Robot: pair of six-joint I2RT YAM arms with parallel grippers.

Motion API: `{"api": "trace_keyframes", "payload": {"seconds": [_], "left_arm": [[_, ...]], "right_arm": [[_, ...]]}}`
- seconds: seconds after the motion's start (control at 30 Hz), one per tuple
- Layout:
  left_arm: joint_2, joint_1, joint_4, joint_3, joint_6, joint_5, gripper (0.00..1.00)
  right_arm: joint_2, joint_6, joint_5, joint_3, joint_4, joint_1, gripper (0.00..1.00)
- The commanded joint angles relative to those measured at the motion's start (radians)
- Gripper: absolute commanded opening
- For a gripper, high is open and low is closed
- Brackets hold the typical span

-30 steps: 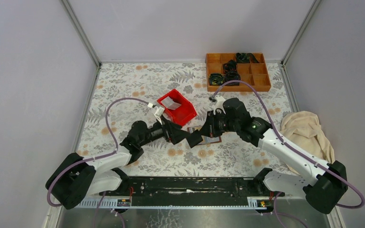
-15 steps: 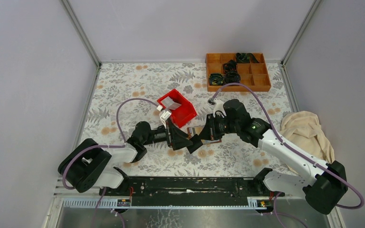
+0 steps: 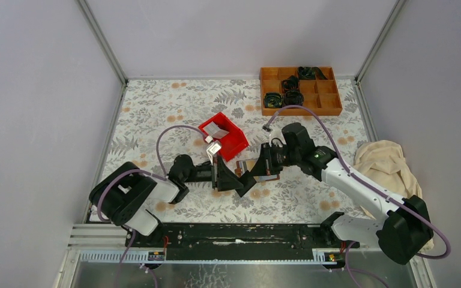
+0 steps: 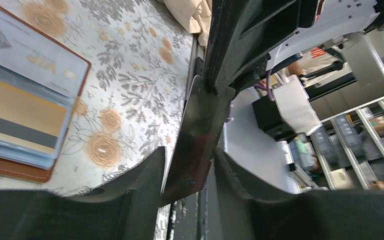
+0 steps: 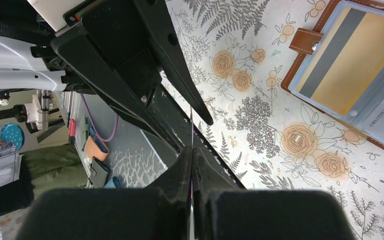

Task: Put the credit cards into the card holder
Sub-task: Pick up the credit card from the storage box.

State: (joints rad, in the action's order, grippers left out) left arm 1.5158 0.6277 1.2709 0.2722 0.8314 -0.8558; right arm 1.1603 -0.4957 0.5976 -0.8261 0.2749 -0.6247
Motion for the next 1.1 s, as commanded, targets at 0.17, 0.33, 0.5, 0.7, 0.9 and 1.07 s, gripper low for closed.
{"api": "trace_keyframes", "payload": {"seconds": [0.17, 0.33, 0.5, 0.7, 0.9, 1.07], "left_arm": [[0.091, 0.004, 0.225, 0.005, 0.084, -0.085, 0.27], [0.11, 0.004, 0.25, 0.005, 0.096, -0.084, 0.0], [0.124, 0.003, 0.266, -0.036, 0.094, 0.016, 0.0], [0.142, 0.006, 0.269, -0.108, 0.136, 0.255, 0.0], [0.12, 0.063, 0.266, -0.188, 0.23, 0.6, 0.0], [0.053, 0.149, 0.138, -0.187, 0.299, 0.868, 0.0]], "right_arm": [[0.044, -0.007, 0.062, -0.027, -0.048, 0.03, 0.0], [0.066, 0.0, 0.066, -0.046, -0.044, 0.036, 0.0], [0.067, 0.0, 0.021, -0.067, -0.029, 0.048, 0.22], [0.027, -0.023, -0.082, -0.064, -0.053, 0.058, 0.33], [-0.019, -0.032, -0.283, -0.049, -0.054, 0.059, 0.34], [-0.018, -0.026, -0.422, -0.04, -0.037, 0.059, 0.33]]}}
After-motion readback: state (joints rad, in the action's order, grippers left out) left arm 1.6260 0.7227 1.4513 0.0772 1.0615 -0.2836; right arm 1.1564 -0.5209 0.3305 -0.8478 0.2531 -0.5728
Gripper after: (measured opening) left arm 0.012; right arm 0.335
